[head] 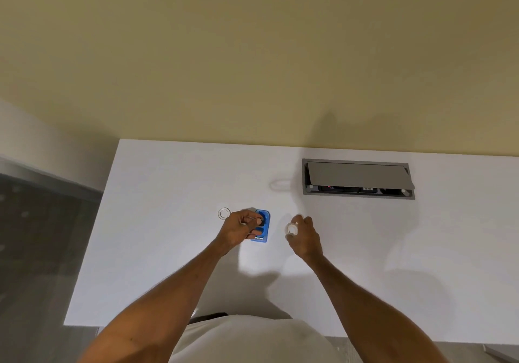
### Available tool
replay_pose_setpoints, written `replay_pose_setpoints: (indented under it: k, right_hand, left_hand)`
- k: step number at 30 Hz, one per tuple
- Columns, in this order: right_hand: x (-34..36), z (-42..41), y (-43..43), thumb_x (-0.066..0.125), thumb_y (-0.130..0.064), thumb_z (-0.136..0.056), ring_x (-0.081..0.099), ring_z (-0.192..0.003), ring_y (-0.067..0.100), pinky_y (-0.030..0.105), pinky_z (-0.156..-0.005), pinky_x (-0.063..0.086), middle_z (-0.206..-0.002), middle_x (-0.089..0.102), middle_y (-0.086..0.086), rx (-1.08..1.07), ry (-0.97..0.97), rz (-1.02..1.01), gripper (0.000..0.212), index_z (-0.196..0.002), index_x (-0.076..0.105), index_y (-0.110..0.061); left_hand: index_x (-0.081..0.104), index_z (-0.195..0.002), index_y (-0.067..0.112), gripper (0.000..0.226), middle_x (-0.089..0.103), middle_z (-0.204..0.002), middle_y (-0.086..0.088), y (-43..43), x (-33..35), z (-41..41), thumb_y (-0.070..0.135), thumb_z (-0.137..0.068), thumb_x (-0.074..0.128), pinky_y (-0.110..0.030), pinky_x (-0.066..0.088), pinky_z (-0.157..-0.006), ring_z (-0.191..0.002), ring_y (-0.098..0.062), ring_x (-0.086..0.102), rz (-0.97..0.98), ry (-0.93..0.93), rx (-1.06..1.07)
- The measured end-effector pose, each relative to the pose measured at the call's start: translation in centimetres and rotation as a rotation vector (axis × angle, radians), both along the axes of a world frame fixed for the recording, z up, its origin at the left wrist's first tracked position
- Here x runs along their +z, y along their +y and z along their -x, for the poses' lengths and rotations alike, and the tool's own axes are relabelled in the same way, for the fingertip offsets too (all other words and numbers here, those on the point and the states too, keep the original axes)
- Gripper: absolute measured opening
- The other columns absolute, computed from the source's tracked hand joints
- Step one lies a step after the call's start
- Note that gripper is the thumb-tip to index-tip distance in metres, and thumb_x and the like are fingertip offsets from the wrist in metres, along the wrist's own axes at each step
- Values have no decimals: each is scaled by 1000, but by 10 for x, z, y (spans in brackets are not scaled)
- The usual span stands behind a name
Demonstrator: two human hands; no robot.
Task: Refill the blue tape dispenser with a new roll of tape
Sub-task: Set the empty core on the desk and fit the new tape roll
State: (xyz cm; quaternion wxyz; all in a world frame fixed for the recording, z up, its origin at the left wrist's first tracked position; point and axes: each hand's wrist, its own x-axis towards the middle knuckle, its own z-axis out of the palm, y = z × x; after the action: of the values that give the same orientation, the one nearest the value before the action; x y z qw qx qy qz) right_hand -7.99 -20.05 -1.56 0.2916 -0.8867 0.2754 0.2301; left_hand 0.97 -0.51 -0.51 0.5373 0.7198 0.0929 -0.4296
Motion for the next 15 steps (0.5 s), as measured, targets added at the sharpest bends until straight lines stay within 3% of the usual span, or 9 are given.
replay_pose_setpoints:
  k: [2, 5, 7, 10, 15]
  right_hand:
    - [4, 0, 2, 71, -22, -96, 66, -115, 30, 37, -100, 58, -134, 53, 11, -7, -26, -58, 45, -136, 50, -16]
    - [11, -2, 7, 74, -24, -95, 63, -121, 26, 35, -106, 56, -136, 57, 11, -5, -65, -130, 51, -141, 53, -16]
    - [17, -5, 10, 74, -25, -95, 66, -118, 27, 39, -106, 56, -132, 63, 12, -31, -99, -187, 48, -138, 57, -12]
    - [27, -10, 12, 75, -28, -94, 70, -109, 26, 40, -102, 58, -120, 72, 9, -72, -176, -252, 40, -126, 63, -8]
    - [40, -15, 12, 82, -12, -86, 70, -102, 34, 35, -86, 57, -110, 71, 16, -127, -241, -341, 39, -116, 59, -2]
  left_hand:
    - [68, -128, -5, 29, 71, -126, -31, 2, 3, 6, 9, -102, 67, -36, 64, -88, -101, -39, 75, 3, -13, -13]
    - [69, -128, -3, 29, 72, -126, -29, 6, 9, 12, 11, -103, 67, -39, 63, -92, -111, -46, 75, -1, -22, -25]
    - [69, -127, -4, 29, 72, -126, -30, 7, 13, 13, 11, -103, 66, -34, 63, -86, -113, -49, 73, 4, -28, -17]
    - [68, -126, -7, 29, 73, -123, -31, 8, 17, 12, 13, -104, 65, -24, 64, -74, -97, -43, 75, 7, -59, 1]
    - [68, -122, -11, 29, 73, -99, -28, 5, 21, 16, 12, -105, 64, -55, 61, -100, -90, -34, 71, -5, -135, 54]
